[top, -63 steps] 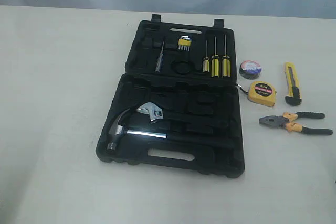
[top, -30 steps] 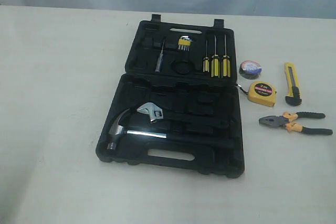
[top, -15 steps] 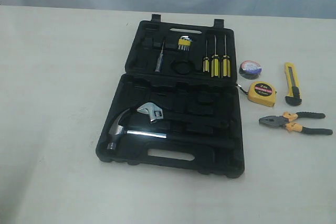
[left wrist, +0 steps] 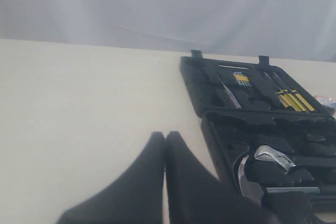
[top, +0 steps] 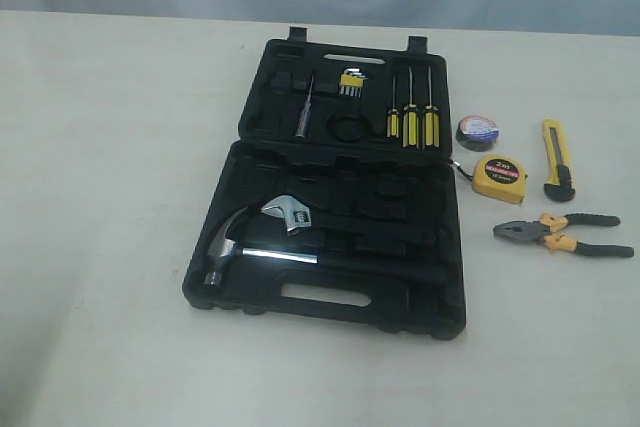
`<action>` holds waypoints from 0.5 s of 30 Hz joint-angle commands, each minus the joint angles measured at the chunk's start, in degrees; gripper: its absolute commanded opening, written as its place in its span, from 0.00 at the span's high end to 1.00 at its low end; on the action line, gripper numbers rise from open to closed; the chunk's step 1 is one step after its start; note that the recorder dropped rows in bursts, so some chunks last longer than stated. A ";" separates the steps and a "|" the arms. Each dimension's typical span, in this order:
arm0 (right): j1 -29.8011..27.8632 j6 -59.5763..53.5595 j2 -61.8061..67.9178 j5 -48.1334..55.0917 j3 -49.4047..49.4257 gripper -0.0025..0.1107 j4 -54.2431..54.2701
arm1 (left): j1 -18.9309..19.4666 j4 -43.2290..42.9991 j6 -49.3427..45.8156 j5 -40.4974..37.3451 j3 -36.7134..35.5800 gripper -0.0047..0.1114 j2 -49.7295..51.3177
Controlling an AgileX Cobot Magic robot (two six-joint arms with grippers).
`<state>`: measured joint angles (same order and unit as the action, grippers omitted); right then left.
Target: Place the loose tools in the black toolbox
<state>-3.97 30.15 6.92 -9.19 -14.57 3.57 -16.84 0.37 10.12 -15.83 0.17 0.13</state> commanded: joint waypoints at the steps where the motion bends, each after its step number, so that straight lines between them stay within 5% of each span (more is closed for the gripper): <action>1: 0.19 -5.85 13.56 14.40 -10.99 0.98 -1.84 | -0.40 -0.37 0.03 0.22 -0.17 0.96 -0.13; 9: 0.19 -35.95 57.90 63.19 -42.28 0.98 5.37 | -0.40 -0.37 0.03 0.22 -0.17 0.96 -0.13; 15: 0.19 -38.05 75.16 49.20 -43.36 0.98 4.10 | -0.40 -0.37 0.03 0.22 -0.17 0.96 -0.13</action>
<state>-3.87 -7.99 79.14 46.95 -57.45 8.36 -16.84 0.37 10.12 -15.83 0.17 0.13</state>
